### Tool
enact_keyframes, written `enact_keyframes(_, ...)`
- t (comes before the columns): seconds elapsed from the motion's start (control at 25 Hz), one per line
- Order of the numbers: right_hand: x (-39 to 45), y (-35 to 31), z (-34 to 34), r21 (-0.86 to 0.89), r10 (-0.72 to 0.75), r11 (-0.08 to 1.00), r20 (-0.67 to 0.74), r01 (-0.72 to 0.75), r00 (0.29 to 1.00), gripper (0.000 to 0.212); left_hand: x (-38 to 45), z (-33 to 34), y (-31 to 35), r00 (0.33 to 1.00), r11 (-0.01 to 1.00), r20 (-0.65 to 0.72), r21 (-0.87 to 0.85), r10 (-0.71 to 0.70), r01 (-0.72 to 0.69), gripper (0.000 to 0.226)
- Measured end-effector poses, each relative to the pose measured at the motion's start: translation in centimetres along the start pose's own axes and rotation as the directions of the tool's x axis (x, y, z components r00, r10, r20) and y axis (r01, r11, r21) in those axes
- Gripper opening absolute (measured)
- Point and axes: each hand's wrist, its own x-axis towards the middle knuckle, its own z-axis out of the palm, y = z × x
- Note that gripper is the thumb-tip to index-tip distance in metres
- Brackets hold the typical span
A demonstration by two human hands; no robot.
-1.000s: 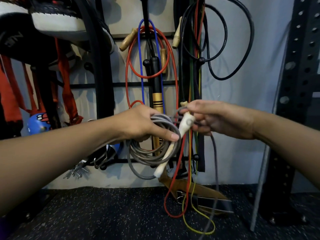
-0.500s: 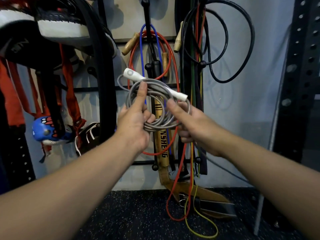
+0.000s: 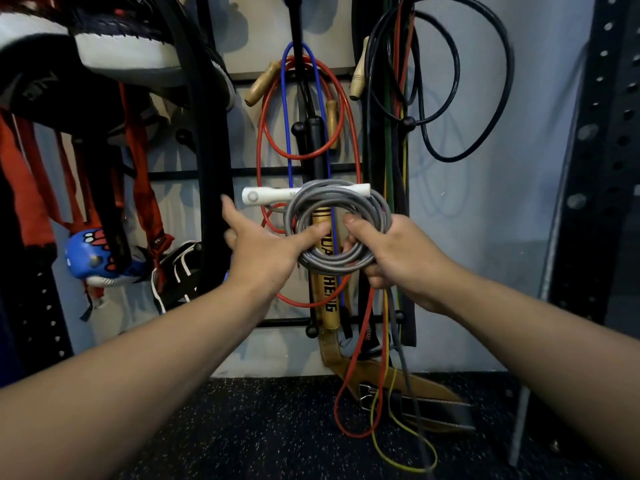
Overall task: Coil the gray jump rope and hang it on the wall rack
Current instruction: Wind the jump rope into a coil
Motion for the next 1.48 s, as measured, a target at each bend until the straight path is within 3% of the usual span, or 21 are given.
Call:
enact_keyframes(0.04,0.0,0.0,-0.4,-0.061,0.012,0.998,0.025,-0.01,1.0,0.033,-0.1,-0.5,0.3,0.988,0.973,-0.033,0.18,0.153,-0.145,0.148)
enact_keyframes(0.08,-0.1,-0.1,-0.6,-0.136,0.021,0.991,0.055,-0.013,0.998,0.033,0.0,-1.1,0.9,0.936,0.873,0.003,0.359,0.353,-0.331,0.146)
enact_keyframes(0.12,-0.1,-0.2,-0.8,-0.22,0.025,0.975,0.092,-0.005,0.995,0.033,0.3,-1.4,1.9,0.85,0.712,0.125,0.492,0.512,-0.501,0.141)
enact_keyframes(0.16,-0.1,-0.3,-0.9,-0.3,0.028,0.954,0.131,0.012,0.991,0.033,0.8,-1.7,3.2,0.782,0.572,0.292,0.55,0.551,-0.609,0.133)
enact_keyframes(0.2,0.0,-0.5,-1.1,-0.366,0.032,0.93,0.17,0.033,0.985,0.032,1.6,-1.8,4.3,0.756,0.518,0.455,0.551,0.471,-0.655,0.124)
enact_keyframes(0.24,0.1,-0.7,-1.3,-0.414,0.037,0.909,0.207,0.053,0.978,0.031,2.3,-1.7,5.4,0.747,0.553,0.591,0.529,0.303,-0.643,0.113)
enact_keyframes(0.32,0.2,-1.3,-1.7,-0.481,0.054,0.872,0.271,0.087,0.961,0.03,3.3,-1.4,6.6,0.675,0.714,0.738,0.485,-0.025,-0.504,0.085)
enact_keyframes(0.36,0.1,-1.5,-2.0,-0.507,0.064,0.856,0.301,0.103,0.952,0.03,3.5,-1.2,6.7,0.635,0.755,0.764,0.481,-0.112,-0.446,0.066)
enact_keyframes(0.44,0.1,-1.8,-2.5,-0.528,0.08,0.84,0.349,0.125,0.934,0.029,3.8,-0.9,6.2,0.58,0.8,0.792,0.468,-0.192,-0.375,0.034)
enact_keyframes(0.56,-0.1,-2.0,-3.1,-0.555,0.103,0.816,0.411,0.159,0.906,0.023,3.2,-0.5,5.4,0.501,0.806,0.805,0.508,-0.318,-0.304,0.039)
enact_keyframes(0.68,-0.4,-1.9,-3.9,-0.542,0.159,0.83,0.462,0.135,0.873,0.027,2.3,-0.6,5.0,0.435,0.764,0.834,0.514,-0.339,-0.39,0.035)
enact_keyframes(0.76,-0.5,-2.0,-5.1,-0.494,0.192,0.866,0.468,0.075,0.863,0.035,2.0,-1.4,5.0,0.459,0.75,0.844,0.489,-0.278,-0.445,0.03)
enact_keyframes(0.84,-0.7,-2.5,-6.9,-0.503,0.172,0.862,0.396,0.057,0.902,0.042,2.2,-2.6,4.6,0.517,0.826,0.84,0.403,-0.164,-0.394,0.032)
enact_keyframes(0.96,-1.3,-2.2,-9.5,-0.416,0.081,0.909,0.201,0.01,0.976,0.043,2.1,-3.2,3.1,0.696,0.979,0.715,0.086,0.067,-0.183,0.035)
enact_keyframes(1.04,-1.5,-1.5,-9.9,-0.28,0.048,0.96,0.124,-0.012,0.991,0.049,1.8,-2.4,2.0,0.819,0.975,0.561,-0.223,0.121,0.008,0.032)
enact_keyframes(1.16,-1.6,-0.3,-7.7,-0.08,0.038,0.996,0.115,-0.029,0.993,0.074,1.2,0.1,2.0,0.921,0.771,0.386,-0.602,0.057,0.205,0.031)
enact_keyframes(1.28,-1.5,0.6,-3.8,-0.005,0.011,1.0,0.15,-0.011,0.989,0.085,0.0,3.4,3.6,0.974,0.629,0.213,-0.748,-0.078,0.214,0.035)
enact_keyframes(1.36,-1.3,0.7,-1.6,0.112,-0.038,0.993,0.115,0.025,0.993,0.076,-0.9,5.3,4.3,0.98,0.612,0.111,-0.767,-0.168,0.192,0.041)
enact_keyframes(1.48,-0.7,0.3,0.0,0.35,-0.034,0.935,-0.055,0.051,0.998,0.048,-1.6,6.3,4.4,0.968,0.636,0.041,-0.747,-0.248,0.194,0.051)
